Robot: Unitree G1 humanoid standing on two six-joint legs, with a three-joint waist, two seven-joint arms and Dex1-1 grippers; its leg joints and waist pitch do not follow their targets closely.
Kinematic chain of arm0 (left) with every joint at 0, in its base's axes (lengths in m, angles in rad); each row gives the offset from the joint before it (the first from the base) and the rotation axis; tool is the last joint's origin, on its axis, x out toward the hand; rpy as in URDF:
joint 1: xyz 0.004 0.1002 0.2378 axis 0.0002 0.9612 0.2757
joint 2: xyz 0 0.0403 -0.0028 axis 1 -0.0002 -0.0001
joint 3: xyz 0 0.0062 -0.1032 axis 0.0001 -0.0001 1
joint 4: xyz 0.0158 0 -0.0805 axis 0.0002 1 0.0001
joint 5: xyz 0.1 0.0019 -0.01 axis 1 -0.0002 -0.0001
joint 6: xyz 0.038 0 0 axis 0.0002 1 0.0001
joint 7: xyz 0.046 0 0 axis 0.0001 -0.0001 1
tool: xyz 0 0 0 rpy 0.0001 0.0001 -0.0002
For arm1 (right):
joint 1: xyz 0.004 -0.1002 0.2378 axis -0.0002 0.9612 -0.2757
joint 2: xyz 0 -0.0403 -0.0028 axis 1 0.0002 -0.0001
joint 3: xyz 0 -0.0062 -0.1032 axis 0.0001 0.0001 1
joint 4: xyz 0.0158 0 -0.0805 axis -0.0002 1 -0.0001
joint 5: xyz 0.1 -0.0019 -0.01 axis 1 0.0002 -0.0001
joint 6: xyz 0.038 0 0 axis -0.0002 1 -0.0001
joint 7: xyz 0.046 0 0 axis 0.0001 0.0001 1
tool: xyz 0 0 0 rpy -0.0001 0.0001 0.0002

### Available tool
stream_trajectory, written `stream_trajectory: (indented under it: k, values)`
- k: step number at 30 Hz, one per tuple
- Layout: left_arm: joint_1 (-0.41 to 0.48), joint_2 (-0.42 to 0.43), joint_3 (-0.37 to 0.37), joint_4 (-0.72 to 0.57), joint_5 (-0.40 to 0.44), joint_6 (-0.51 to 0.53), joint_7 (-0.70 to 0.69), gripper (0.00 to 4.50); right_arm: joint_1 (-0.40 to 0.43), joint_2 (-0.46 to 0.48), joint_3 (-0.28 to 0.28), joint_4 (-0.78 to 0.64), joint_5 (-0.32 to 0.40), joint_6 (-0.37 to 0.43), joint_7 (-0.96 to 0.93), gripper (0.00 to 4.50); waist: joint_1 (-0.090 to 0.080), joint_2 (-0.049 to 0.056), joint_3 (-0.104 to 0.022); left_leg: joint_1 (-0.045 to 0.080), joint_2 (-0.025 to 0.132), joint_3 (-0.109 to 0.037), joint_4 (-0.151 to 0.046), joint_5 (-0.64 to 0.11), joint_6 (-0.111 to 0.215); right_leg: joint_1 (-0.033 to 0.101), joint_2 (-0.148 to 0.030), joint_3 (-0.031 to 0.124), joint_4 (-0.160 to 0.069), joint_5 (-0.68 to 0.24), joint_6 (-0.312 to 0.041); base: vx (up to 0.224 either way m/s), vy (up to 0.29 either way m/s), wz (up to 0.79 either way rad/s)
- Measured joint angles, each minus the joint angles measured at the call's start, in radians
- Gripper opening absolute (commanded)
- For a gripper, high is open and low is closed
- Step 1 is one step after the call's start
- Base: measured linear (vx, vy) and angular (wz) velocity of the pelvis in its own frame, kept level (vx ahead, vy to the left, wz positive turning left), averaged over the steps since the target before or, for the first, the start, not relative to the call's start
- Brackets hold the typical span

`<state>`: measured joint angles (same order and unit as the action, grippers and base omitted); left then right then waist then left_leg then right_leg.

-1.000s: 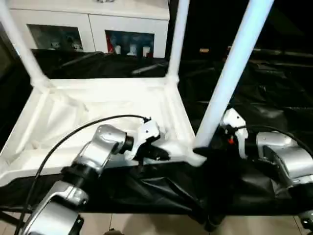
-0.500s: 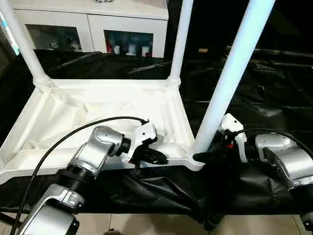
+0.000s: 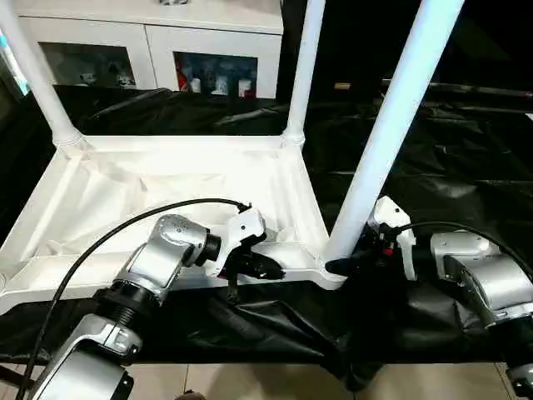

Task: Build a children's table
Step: Rotate leg to tighten

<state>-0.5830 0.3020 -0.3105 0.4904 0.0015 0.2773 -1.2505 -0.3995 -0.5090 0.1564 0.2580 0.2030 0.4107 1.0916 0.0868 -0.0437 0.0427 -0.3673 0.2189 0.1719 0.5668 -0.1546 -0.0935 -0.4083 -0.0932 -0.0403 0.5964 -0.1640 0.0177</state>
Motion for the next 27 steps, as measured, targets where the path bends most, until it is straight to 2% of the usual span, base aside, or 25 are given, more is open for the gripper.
stream_trajectory:
  k: [2,4,7,10,13,16,17,19,22,23,25,27]
  values:
    - [-0.021,-0.036,0.015,0.045,0.026,-0.014,0.091,0.0,-0.02,0.062,-0.04,0.061,-0.018,-0.016,-0.129,2.15,-0.009,-0.002,0.0,0.0,-0.001,0.0,0.002,0.0,0.0,0.0,0.0,0.0,0.0,0.0,0.001,0.0,0.0,0.0]
    - [-0.054,-0.085,0.023,0.104,0.044,-0.018,0.195,0.0,-0.048,0.12,-0.068,0.122,-0.027,-0.025,-0.257,2.12,-0.012,-0.003,-0.001,0.002,-0.001,0.0,0.003,0.0,0.0,0.001,0.0,0.0,0.0,0.0,0.001,0.0,0.0,0.0]
    - [-0.125,-0.176,0.043,0.216,0.077,-0.007,0.395,0.0,-0.118,0.255,-0.14,0.229,-0.059,-0.027,-0.549,2.05,-0.018,-0.003,-0.001,0.0,-0.003,0.0,0.004,0.0,0.0,-0.001,0.0,0.0,0.0,0.0,0.002,0.0,0.0,0.0]
    - [-0.145,-0.23,0.051,0.247,0.084,0.016,0.5,0.0,-0.153,0.331,-0.174,0.272,-0.07,-0.026,-0.72,2.03,-0.019,-0.002,-0.001,0.0,-0.004,-0.001,0.004,0.0,0.0,0.0,-0.001,0.001,0.0,0.0,0.001,0.0,0.0,0.0]
    - [-0.158,-0.257,0.06,0.265,0.093,0.021,0.549,0.0,-0.183,0.383,-0.195,0.305,-0.089,-0.038,-0.819,2.03,-0.016,-0.003,-0.002,0.0,-0.005,-0.001,0.001,0.0,0.0,0.0,-0.001,0.001,-0.002,0.001,0.0,0.0,0.0,0.0]
    - [-0.163,-0.27,0.062,0.279,0.107,0.017,0.562,0.0,-0.198,0.411,-0.209,0.336,-0.096,-0.064,-0.867,2.03,-0.015,-0.004,-0.003,0.0,-0.006,-0.001,-0.001,0.0,0.0,0.0,-0.001,0.0,-0.002,0.002,-0.001,0.0,0.0,0.0]
    - [-0.165,-0.272,0.063,0.282,0.11,0.014,0.565,0.0,-0.199,0.414,-0.21,0.34,-0.099,-0.069,-0.873,2.37,-0.014,-0.004,-0.004,0.0,-0.005,-0.001,-0.001,0.0,0.0,0.0,-0.001,0.0,-0.002,0.001,-0.001,0.0,0.0,0.0]
    - [-0.169,-0.272,0.062,0.293,0.111,0.005,0.565,0.0,-0.203,0.415,-0.211,0.35,-0.102,-0.077,-0.873,2.7,-0.014,-0.004,-0.004,0.0,-0.006,-0.001,-0.001,0.0,0.0,0.001,-0.001,0.001,-0.002,0.001,0.0,0.0,0.0,0.0]
    - [-0.169,-0.268,0.061,0.294,0.111,0.0,0.558,0.0,-0.203,0.413,-0.207,0.355,-0.107,-0.087,-0.852,2.8,-0.012,-0.004,-0.004,0.0,-0.006,-0.001,0.0,0.0,0.0,0.001,-0.001,0.001,-0.002,0.0,0.002,0.0,0.0,0.0]
    - [-0.169,-0.265,0.062,0.294,0.11,-0.001,0.549,0.0,-0.203,0.397,-0.198,0.355,-0.112,-0.087,-0.823,3.05,-0.011,-0.004,-0.004,0.0,-0.006,-0.001,0.0,0.0,0.0,0.001,-0.001,0.001,-0.002,0.0,0.002,0.0,0.0,0.0]
    - [-0.168,-0.258,0.064,0.294,0.109,-0.007,0.528,0.0,-0.203,0.362,-0.181,0.353,-0.113,-0.083,-0.747,3.05,-0.01,-0.004,-0.003,0.0,-0.005,-0.001,-0.002,0.0,0.0,0.0,-0.001,0.0,-0.002,0.001,0.0,0.0,0.0,0.0]
    - [-0.167,-0.25,0.064,0.293,0.105,-0.015,0.502,0.0,-0.196,0.316,-0.155,0.336,-0.114,-0.07,-0.668,3.27,-0.007,-0.004,-0.003,0.0,-0.005,-0.001,-0.003,0.0,0.0,0.0,-0.001,0.0,-0.002,0.001,0.001,0.0,0.0,0.0]
